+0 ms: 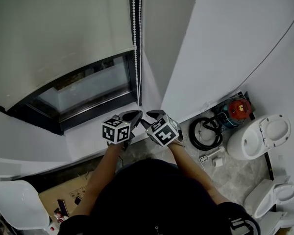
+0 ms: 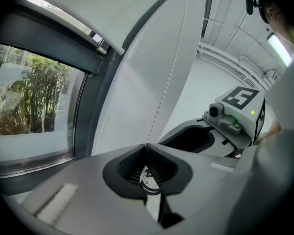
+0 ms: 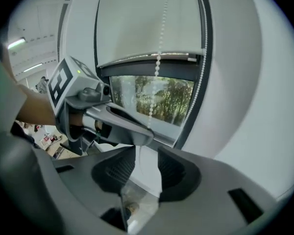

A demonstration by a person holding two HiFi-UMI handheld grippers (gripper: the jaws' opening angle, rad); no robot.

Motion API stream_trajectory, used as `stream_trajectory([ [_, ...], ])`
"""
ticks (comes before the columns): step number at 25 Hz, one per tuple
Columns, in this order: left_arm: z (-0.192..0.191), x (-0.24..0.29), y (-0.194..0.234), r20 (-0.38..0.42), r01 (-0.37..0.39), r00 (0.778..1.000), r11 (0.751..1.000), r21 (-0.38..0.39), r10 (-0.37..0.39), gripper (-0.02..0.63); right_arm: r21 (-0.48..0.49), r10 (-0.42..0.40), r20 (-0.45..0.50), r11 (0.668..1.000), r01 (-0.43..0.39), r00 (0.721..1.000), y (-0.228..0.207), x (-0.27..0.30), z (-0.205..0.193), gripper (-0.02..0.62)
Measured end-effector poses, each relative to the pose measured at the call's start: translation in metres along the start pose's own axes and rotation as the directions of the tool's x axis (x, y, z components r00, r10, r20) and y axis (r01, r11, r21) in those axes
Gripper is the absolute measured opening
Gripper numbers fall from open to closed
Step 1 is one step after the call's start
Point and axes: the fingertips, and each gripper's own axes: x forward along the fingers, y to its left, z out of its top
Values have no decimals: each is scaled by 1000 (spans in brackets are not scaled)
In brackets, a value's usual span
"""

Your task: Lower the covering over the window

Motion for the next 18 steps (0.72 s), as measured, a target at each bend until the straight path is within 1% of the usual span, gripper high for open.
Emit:
stream_trajectory([
  [1,0,0,1,-1,-5,1000,1000,5,5,12,25,-1,23,1000,0,1000,-2,-5,4,147],
  [3,0,-2,5,-3,-15,1000,1000,13,15,12,73,-18,93,997,11,996,-10,-17,19,126],
  [6,0,-6,12,2,-25,1000,1000,8,25,12,82,-62,187,996,47,980,-22,-38,50,126],
  [8,0,-7,12,3,-27,1000,1000,7,27,12,74,-88,254,995,71,963,-24,-52,71,126],
  [12,-1,-6,8,3,-20,1000,1000,10,20,12,49,-111,382,994,100,918,-21,-79,113,126],
  [15,-2,-4,5,-1,-14,1000,1000,20,14,12,32,-131,441,991,131,888,-23,-90,138,126],
  [18,-4,-3,-1,-6,-4,1000,999,32,4,12,25,-144,475,988,150,868,-24,-96,157,124],
])
